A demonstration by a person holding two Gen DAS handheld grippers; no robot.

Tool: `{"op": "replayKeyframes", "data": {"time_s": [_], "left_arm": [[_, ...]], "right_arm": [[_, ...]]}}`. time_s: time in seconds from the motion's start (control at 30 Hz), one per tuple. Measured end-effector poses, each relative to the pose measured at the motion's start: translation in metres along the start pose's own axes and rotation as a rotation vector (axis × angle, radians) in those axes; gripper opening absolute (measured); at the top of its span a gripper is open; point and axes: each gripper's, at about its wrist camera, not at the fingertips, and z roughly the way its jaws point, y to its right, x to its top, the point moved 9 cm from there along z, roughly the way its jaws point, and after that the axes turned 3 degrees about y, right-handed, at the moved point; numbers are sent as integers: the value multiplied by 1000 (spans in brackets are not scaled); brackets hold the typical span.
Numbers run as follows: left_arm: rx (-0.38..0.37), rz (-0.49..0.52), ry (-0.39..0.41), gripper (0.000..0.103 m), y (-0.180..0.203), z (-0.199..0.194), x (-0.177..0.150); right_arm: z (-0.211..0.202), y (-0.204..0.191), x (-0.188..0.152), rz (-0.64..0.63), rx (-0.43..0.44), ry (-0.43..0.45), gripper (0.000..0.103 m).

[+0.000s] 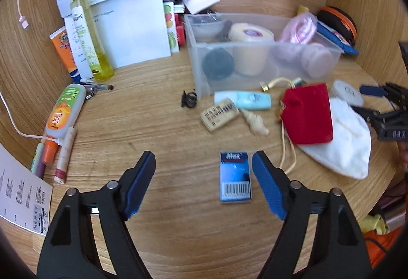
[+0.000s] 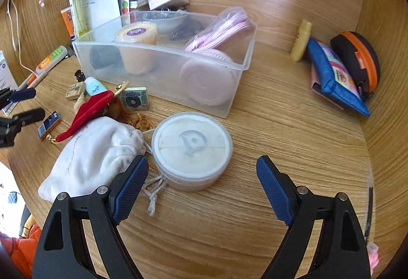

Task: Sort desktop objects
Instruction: 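Withdraw both tools from the bin toward the blue box and white lid, then grasp the blue Max box with the left tool while the right tool grasps the white round lid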

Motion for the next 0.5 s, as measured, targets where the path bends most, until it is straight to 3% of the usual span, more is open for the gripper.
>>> {"op": "replayKeyframes", "data": {"time_s": [0.27,0.5], "left_arm": [[-42,8,-33,59,8,9,-8],[-76,-8,-43,57,10,10,-7]], "right_arm": [[12,0,3,23,21,-20,85],[16,0,3,49,53,-31,84]]}}
